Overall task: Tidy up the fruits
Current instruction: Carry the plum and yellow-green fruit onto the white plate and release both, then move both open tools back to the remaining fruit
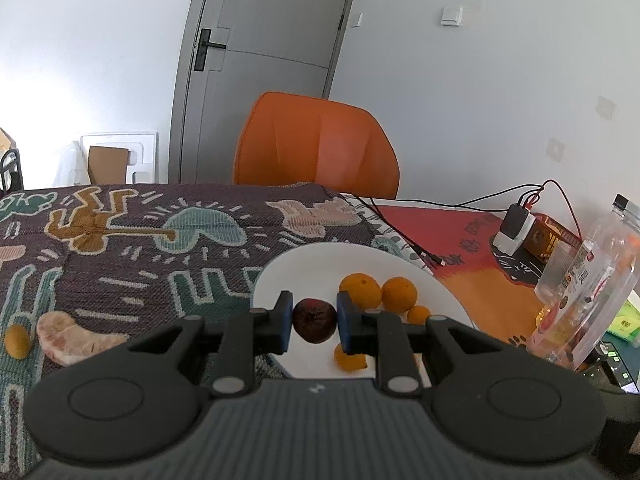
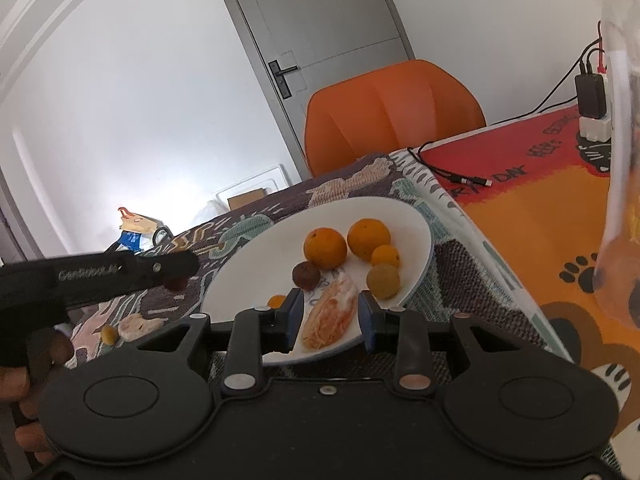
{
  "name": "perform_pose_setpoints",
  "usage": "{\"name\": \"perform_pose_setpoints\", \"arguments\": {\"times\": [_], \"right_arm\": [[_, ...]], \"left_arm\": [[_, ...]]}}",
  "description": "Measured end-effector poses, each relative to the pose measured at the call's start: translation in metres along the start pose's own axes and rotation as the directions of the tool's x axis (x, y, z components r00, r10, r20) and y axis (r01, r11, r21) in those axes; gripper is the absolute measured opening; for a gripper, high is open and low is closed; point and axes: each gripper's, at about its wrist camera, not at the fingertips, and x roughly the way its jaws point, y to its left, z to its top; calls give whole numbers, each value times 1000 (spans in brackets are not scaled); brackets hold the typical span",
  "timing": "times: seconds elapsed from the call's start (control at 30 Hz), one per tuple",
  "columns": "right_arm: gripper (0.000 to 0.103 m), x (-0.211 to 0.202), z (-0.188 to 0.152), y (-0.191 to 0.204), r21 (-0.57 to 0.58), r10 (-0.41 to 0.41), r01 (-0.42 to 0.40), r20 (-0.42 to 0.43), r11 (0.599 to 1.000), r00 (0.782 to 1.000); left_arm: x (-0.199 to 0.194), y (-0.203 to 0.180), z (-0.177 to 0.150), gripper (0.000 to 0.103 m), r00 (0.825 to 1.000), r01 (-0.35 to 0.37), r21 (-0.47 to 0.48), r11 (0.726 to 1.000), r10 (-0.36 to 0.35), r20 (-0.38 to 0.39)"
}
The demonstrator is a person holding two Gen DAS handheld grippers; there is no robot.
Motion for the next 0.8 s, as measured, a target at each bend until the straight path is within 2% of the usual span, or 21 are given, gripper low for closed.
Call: {"name": "perform_pose_setpoints", "arguments": {"times": [0.13,0.4,0.53,0.6,0.73,0.8], "right_arm": [[35,-4,-1,3,-5,-2,2,1,1000,1000],[42,-6,-3,10,2,7,-7,-2,1000,1000],[46,-6,-4,19,-9,19,-19,-1,1000,1000],[55,-6,-5,24,-17,21,-21,4,1000,1000],[66,-5,-7,34,-28,30,-30,8,999,1000],[80,-6,-8,38,-28,41,-41,18,999,999]], "left_arm": [[-2,-1,1,27,1000,-14,11,1000,14,4],[-22,14,-4,57,999,-50,-18,999,50,8],[-36,26,-8,64,996,-84,-27,996,85,20],[-44,32,-10,75,994,-100,-35,994,101,32],[-57,46,-11,86,988,-143,-45,989,145,46],[-64,53,-12,90,984,-172,-45,984,174,46]]}}
